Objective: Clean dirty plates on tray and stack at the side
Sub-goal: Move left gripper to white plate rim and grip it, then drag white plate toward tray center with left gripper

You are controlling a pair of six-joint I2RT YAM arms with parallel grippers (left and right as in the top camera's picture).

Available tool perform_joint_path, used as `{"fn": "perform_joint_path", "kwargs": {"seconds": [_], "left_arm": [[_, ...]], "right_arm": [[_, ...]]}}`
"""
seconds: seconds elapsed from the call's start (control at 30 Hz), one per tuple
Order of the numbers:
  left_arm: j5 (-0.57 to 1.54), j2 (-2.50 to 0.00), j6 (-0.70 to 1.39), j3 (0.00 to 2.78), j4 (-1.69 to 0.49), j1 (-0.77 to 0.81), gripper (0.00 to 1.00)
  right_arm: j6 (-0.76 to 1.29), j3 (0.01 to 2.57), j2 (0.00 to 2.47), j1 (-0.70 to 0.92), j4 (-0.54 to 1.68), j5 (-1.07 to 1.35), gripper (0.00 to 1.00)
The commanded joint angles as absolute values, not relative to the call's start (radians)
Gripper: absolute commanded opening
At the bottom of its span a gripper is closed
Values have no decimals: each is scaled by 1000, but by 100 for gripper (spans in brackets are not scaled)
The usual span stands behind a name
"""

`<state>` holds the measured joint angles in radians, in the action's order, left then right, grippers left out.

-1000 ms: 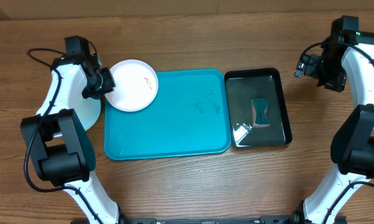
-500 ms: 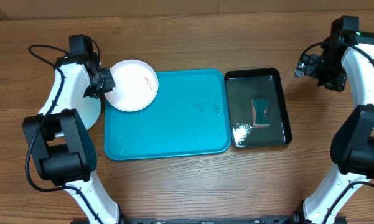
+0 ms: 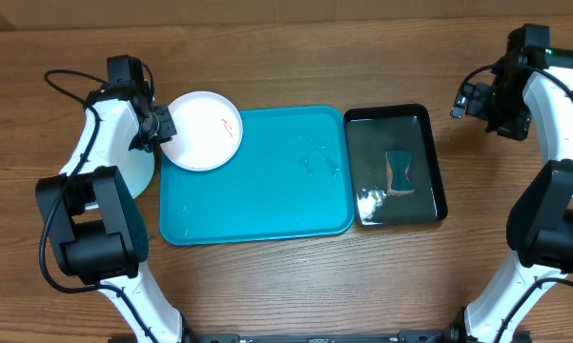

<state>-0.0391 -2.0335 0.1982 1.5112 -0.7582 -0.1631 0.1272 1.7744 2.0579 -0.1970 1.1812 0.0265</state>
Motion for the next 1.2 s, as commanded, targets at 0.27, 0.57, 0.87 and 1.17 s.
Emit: {"fn": "perform_joint_path", "kwargs": {"seconds": [0.27, 0.57, 0.87, 1.17], "left_arm": [[-62, -2041, 179, 1493, -751, -148, 25], [-63, -2041, 173, 1465, -714, -144, 26], [-58, -2041, 157, 1457, -700, -145, 16], [-55, -2041, 157, 1443, -693, -143, 14]], "right_arm": [[131, 1795, 2027, -203, 1179, 30, 100], [131, 1795, 2027, -203, 1179, 30, 100], [131, 1795, 2027, -203, 1179, 30, 100], [131, 1795, 2027, -203, 1179, 30, 100]]}}
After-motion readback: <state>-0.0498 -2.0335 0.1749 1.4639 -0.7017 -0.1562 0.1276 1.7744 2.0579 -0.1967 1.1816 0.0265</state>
